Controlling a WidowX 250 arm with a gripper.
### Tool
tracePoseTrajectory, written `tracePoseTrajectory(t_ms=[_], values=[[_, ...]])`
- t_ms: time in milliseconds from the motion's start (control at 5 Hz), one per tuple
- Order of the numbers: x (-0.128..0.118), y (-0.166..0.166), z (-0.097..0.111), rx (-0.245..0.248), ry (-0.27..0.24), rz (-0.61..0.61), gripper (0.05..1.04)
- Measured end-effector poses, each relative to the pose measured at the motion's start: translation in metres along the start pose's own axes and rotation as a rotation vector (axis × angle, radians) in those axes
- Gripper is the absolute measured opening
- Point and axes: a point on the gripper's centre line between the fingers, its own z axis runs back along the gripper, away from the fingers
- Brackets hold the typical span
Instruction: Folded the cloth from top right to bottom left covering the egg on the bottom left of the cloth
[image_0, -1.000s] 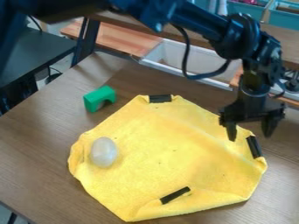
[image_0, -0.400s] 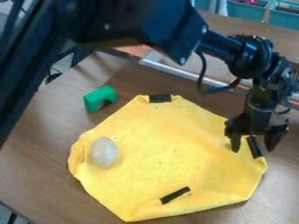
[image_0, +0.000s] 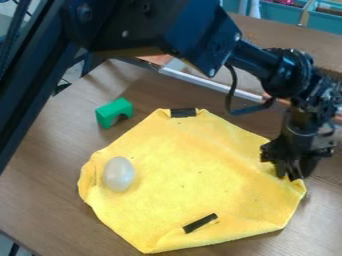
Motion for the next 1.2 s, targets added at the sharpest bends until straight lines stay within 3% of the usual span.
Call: tracePoseTrajectory(t_ms=[200, 400, 600, 800, 1000, 1200], values=[[0.0, 0.001, -0.003, -0.009, -0.012, 0.009, 0.241], [-0.002, 0.005, -0.002, -0.015, -0.022, 0.016, 0.098], [-0.007, 0.01, 0.004, -0.028, -0.016, 0.012, 0.057], [-0.002, 0.013, 0.032, -0.092, -0.037, 0.027, 0.052], [0.009, 0.029, 0.064, -0.19, -0.091, 0.08, 0.051], [0.013, 0.051, 0.089, -0.238, -0.102, 0.086, 0.051]])
